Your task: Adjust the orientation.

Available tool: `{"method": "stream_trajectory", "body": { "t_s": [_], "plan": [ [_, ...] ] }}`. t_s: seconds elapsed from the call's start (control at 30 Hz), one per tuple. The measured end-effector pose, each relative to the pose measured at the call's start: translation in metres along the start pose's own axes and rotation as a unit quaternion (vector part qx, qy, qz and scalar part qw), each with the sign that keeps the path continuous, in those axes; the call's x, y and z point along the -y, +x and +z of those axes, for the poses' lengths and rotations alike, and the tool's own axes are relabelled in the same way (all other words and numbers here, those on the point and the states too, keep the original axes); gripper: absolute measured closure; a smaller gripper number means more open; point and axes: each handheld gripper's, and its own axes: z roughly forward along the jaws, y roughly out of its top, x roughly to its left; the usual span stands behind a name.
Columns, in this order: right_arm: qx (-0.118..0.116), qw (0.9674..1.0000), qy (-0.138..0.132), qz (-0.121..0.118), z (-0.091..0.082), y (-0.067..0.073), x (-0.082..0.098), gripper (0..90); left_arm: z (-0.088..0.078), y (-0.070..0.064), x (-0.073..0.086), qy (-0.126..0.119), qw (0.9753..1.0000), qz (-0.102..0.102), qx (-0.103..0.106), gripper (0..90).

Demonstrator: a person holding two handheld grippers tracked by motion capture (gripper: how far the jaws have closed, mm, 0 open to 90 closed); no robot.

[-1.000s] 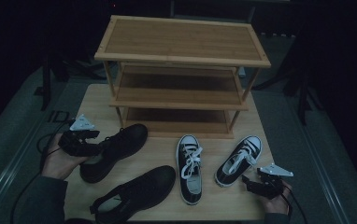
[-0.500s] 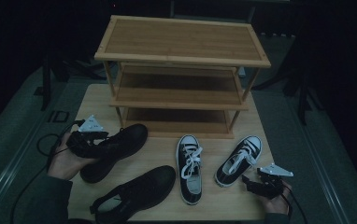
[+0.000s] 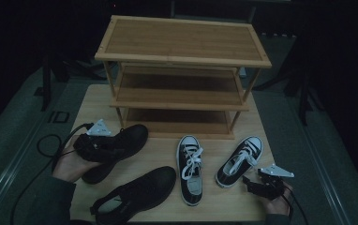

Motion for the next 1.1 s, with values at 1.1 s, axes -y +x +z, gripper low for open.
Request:
{"method": "stream_trajectory", "body": {
  "t_s": [1.1],
  "plan": [
    [0.0, 1.0, 0.0, -0.001, 0.0, 0.0, 0.0, 24.4, 0.006, -0.025, -0.002, 0.034, 0.9953, 0.06, 0.069, 46.8]
  ]
}}
